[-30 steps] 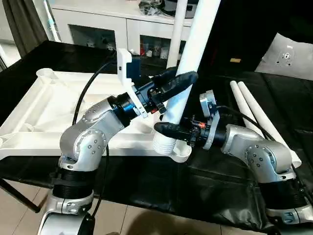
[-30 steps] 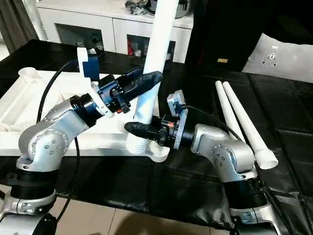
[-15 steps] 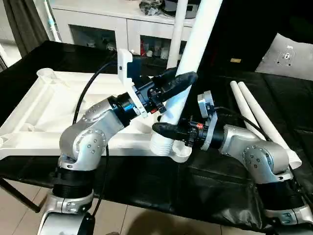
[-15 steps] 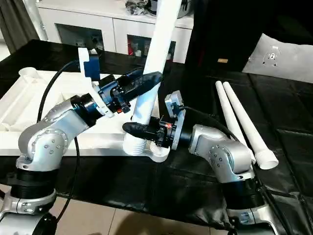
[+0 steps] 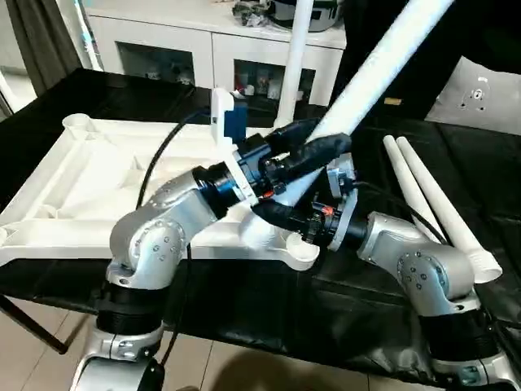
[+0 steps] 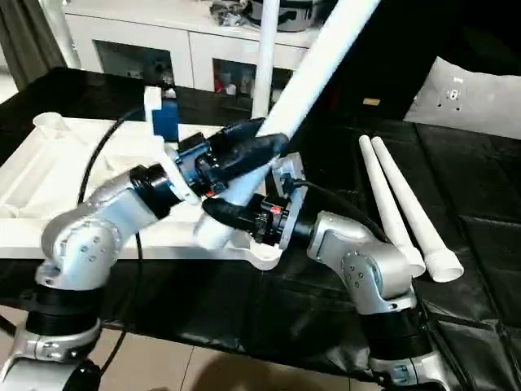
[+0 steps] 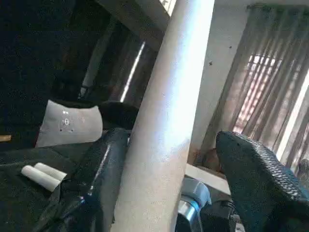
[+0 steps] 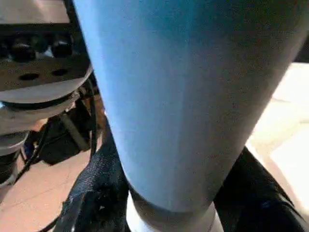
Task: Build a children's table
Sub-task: Pick table leg
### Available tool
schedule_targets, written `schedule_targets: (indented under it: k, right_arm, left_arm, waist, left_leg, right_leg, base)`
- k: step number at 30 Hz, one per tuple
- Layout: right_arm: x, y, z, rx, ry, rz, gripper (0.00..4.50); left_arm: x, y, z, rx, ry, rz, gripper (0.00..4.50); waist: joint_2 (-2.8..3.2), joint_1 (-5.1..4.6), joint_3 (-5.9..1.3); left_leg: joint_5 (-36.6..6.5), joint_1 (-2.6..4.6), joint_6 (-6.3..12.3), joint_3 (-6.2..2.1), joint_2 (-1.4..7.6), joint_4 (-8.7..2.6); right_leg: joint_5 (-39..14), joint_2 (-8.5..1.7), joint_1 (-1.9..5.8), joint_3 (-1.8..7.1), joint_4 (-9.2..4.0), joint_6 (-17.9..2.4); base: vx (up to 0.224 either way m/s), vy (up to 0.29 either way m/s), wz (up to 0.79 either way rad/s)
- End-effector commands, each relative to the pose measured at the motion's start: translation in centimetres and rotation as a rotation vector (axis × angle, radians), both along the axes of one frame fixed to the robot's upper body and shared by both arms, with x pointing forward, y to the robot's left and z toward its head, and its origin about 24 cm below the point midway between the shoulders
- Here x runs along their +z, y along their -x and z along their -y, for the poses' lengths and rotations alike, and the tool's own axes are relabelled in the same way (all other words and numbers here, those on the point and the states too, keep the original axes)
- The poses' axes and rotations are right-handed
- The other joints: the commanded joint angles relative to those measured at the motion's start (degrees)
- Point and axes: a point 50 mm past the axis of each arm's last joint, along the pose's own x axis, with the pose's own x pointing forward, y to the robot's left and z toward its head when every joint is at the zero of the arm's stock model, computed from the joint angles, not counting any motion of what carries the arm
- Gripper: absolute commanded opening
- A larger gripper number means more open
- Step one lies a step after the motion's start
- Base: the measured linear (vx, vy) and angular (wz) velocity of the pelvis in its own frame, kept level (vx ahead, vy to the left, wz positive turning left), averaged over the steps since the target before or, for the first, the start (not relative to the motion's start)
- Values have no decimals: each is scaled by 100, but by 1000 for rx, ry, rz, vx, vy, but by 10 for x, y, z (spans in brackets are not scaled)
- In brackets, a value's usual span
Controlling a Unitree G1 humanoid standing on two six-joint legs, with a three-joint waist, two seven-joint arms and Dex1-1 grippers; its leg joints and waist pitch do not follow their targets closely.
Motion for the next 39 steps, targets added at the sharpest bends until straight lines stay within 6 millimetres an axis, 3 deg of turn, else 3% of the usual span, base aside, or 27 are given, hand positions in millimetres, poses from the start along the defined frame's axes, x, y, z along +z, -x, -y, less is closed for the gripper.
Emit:
schedule_targets:
  k: [1, 4, 5, 7, 10, 11, 14, 17, 22, 23, 24, 25, 26, 27, 31, 39]
  right_arm:
    - [-1, -5, 6, -96, -7, 3, 191]
    - [0, -8, 9, -156, -25, 2, 191]
    - [0, -8, 10, -172, -29, 1, 191]
    - [0, -12, 16, -255, -28, -1, 191]
    - [-2, -15, 27, -351, 13, 9, 191]
    - [-2, -15, 27, -351, 13, 9, 191]
    - [-2, -16, 38, -423, 54, 36, 191]
    - [-5, -15, 48, -492, 147, 77, 191]
    - [-9, -7, 56, -539, 187, 94, 191]
    - [-10, -6, 56, -538, 189, 92, 191]
    - [-12, -4, 55, -536, 195, 90, 191]
    - [-13, -3, 55, -533, 200, 89, 191]
    - [-14, -1, 55, -529, 205, 89, 191]
    - [-15, -1, 54, -526, 209, 89, 191]
    - [-17, 1, 53, -515, 235, 103, 191]
    - [-23, 7, 52, -505, 285, 136, 191]
  left_arm:
    - [2, 3, 8, -23, 24, 6, 360]
    - [6, 2, 3, -11, 83, -6, 360]
    - [7, 2, 2, -8, 97, -7, 360]
    - [13, 1, -6, 2, 154, -9, 360]
    - [16, 3, -17, 12, 169, 4, 360]
    - [16, 3, -17, 12, 169, 4, 360]
    - [12, 5, -29, 35, 103, 18, 360]
    - [-4, 4, -40, 81, -84, 24, 360]
    - [-61, 4, -60, 112, -594, 56, 360]
    - [-67, 5, -62, 95, -648, 66, 360]
    - [-77, 6, -64, 65, -721, 81, 360]
    - [-86, 8, -66, 39, -780, 95, 343]
    - [-93, 8, -68, 15, -831, 106, 343]
    - [-101, 8, -69, -5, -877, 112, 333]
    - [-115, -2, -75, 12, -928, 66, 305]
    - [-131, -14, -76, -49, -944, 95, 240]
  waist:
    - [26, -16, -405]
    - [39, -28, -405]
    - [100, -29, -407]
    - [62, -44, -409]
    - [139, -73, -402]
    - [107, -97, -408]
    - [124, -123, -398]
    - [141, -141, -389]
    - [194, -161, -379]
    - [115, -171, -371]
    - [185, -153, -379]
    - [99, -166, -375]
    - [145, -138, -374]
    - [137, -139, -369]
    - [176, -147, -371]
    - [176, -138, -386]
  left_leg:
    - [-800, 22, 15, -51, 249, -383]
    - [-808, 16, -4, -49, 246, -382]
    - [-802, 20, -26, -51, 239, -375]
    - [-851, 24, -35, -50, 239, -383]
    - [-938, 27, -68, -61, 228, -394]
    - [-928, 17, -74, -56, 223, -389]
    - [-961, 20, -44, -52, 214, -389]
    - [-992, 34, -78, -68, 223, -406]
    - [-1204, 69, -73, -82, 219, -426]
    - [-1205, 50, -36, -78, 218, -436]
    - [-1178, 67, -72, -81, 229, -437]
    - [-1156, 52, -54, -74, 230, -446]
    - [-1157, 72, -64, -80, 235, -446]
    - [-1133, 66, -53, -77, 232, -446]
    - [-1272, 87, -160, -67, 235, -447]
    - [-1238, 65, -81, -63, 209, -436]
  right_leg:
    - [-1592, -323, 359, 257, -393, -833]
    - [-1627, -325, 360, 257, -406, -816]
    - [-1576, -324, 361, 261, -392, -837]
    - [-1554, -314, 358, 253, -393, -872]
    - [-1569, -297, 360, 246, -399, -835]
    - [-1537, -295, 372, 245, -399, -826]
    - [-1637, -283, 370, 242, -409, -794]
    - [-1786, -274, 350, 240, -422, -658]
    - [-2049, -273, 310, 263, -438, -470]
    - [-2088, -268, 320, 264, -465, -440]
    - [-2036, -289, 314, 281, -411, -479]
    - [-2064, -290, 321, 278, -435, -489]
    - [-2090, -303, 311, 283, -427, -505]
    - [-2085, -304, 302, 288, -437, -523]
    - [-2087, -324, 297, 294, -416, -631]
    - [-1883, -328, 329, 292, -437, -713]
  base:
    - [0, 0, 0]
    - [0, 0, 0]
    - [0, 0, 0]
    - [0, 0, 0]
    - [0, 0, 0]
    - [0, 0, 0]
    - [0, 0, 0]
    - [0, 0, 0]
    - [0, 0, 0]
    - [0, 0, 0]
    - [0, 0, 0]
    - [0, 0, 0]
    - [0, 0, 0]
    - [0, 0, 0]
    - [0, 0, 0]
    - [0, 0, 0]
